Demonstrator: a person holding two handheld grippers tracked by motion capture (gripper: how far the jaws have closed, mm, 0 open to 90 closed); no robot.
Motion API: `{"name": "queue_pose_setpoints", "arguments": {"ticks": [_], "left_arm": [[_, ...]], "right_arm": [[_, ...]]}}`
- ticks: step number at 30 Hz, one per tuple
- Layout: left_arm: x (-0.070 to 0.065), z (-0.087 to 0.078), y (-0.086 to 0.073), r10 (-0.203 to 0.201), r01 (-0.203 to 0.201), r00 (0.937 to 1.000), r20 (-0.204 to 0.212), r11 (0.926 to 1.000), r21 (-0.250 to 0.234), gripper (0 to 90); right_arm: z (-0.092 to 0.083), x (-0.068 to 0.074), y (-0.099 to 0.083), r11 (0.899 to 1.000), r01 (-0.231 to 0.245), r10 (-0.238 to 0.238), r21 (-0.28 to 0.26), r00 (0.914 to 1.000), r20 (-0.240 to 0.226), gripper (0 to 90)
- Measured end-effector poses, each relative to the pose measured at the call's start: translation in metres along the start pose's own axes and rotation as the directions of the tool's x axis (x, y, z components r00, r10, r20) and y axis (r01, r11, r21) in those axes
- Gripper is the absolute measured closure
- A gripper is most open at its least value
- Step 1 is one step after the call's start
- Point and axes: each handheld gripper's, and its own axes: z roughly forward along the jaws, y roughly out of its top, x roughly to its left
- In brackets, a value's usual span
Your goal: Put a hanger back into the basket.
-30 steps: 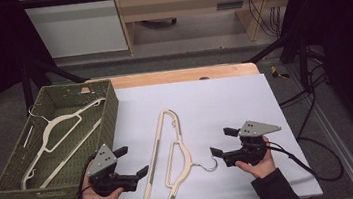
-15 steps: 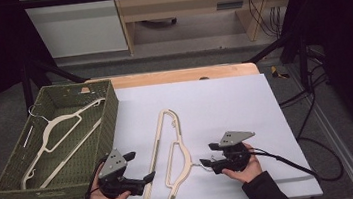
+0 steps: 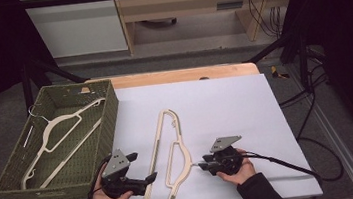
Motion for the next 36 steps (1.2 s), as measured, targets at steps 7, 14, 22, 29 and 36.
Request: {"name": "queue_pose_setpoints", "arguments": {"ticks": [7, 14, 22, 29, 36], "left_arm": [[-0.002, 0.002, 0.0, 0.005, -0.005, 1.0, 0.005, 1.0, 0.007, 9.1], [-0.004, 0.006, 0.001, 0.004, -0.004, 1.0, 0.009, 0.9999, 0.014, 9.4], [-0.015, 0.018, 0.003, 0.015, -0.016, 0.9991, 0.039, 0.9993, 0.034, 9.8], [-0.033, 0.038, 0.01, 0.041, -0.046, 0.9969, 0.067, 0.9963, 0.073, 10.6], [-0.051, 0.067, 0.015, 0.029, -0.041, 0.9953, 0.093, 0.9901, 0.134, 12.4]], "right_arm": [[0.004, 0.003, 0.0, 1.0, 0.013, -0.013, 0.02, 0.9998, -0.012, 80.0], [0.004, 0.002, 0.001, 0.999, -0.033, 0.034, 0.037, 0.9992, -0.022, 85.1], [-0.002, 0.002, 0.004, 0.998, -0.059, 0.059, 0.011, 0.9982, -0.013, 86.2], [-0.011, 0.006, 0.011, 0.999, -0.048, 0.048, -0.005, 0.9987, 0.014, 89.1], [-0.013, 0.011, 0.015, 1.0, -0.02, 0.02, -0.015, 0.9997, 0.012, 89.2]]}}
